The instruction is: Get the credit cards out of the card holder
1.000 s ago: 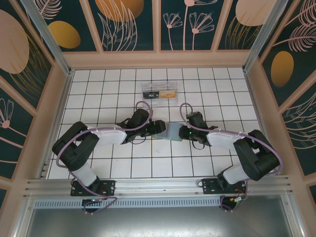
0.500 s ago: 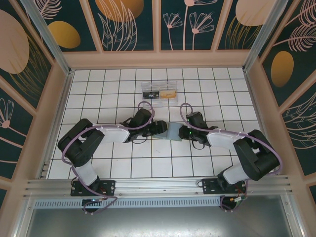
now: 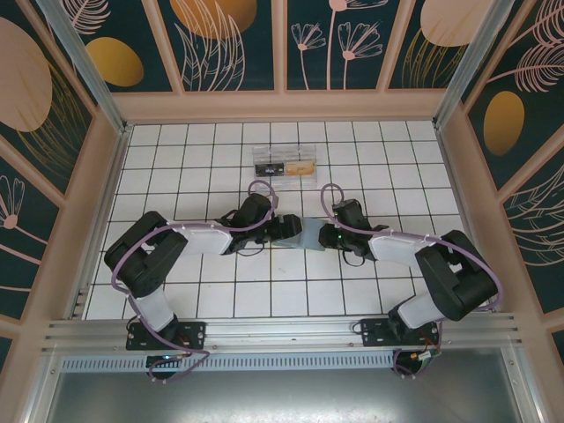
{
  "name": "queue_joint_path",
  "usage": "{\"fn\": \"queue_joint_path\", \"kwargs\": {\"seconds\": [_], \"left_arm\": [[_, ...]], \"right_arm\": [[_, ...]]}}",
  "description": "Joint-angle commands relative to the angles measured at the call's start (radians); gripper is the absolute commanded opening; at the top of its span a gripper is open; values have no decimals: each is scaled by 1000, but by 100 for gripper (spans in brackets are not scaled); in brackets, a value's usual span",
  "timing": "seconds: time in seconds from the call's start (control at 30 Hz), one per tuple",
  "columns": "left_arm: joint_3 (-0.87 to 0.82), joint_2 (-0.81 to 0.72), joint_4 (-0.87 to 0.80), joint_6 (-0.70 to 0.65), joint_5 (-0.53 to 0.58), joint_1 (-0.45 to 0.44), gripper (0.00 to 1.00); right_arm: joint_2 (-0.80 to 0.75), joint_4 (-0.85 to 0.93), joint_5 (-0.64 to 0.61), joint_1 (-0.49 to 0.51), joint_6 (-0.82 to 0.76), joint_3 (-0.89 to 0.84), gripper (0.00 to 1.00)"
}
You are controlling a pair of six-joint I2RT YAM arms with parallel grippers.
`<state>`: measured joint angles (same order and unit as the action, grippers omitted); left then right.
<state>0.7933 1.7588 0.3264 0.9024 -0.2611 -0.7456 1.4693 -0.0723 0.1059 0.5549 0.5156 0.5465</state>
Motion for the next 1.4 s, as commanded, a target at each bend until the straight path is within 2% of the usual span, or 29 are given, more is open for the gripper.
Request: {"fn": "queue_joint_path", "kwargs": {"seconds": [0.0, 0.27, 0.9, 1.07, 1.37], "left_arm": [[4, -9, -26, -14, -6, -18, 87], [38, -94, -104, -50, 62, -18, 86], [72, 28, -140, -53, 62, -18, 86], [69, 34, -114, -52, 29, -22, 87], [72, 34, -81, -68, -27, -39, 95]], "right_arm": [[22, -9, 14, -2, 14, -10, 22], [20, -8, 10, -2, 13, -11, 22], [9, 2, 9, -2, 12, -6, 23], [12, -1, 10, -1, 12, -6, 22], [25, -8, 12, -2, 17, -8, 22]]}}
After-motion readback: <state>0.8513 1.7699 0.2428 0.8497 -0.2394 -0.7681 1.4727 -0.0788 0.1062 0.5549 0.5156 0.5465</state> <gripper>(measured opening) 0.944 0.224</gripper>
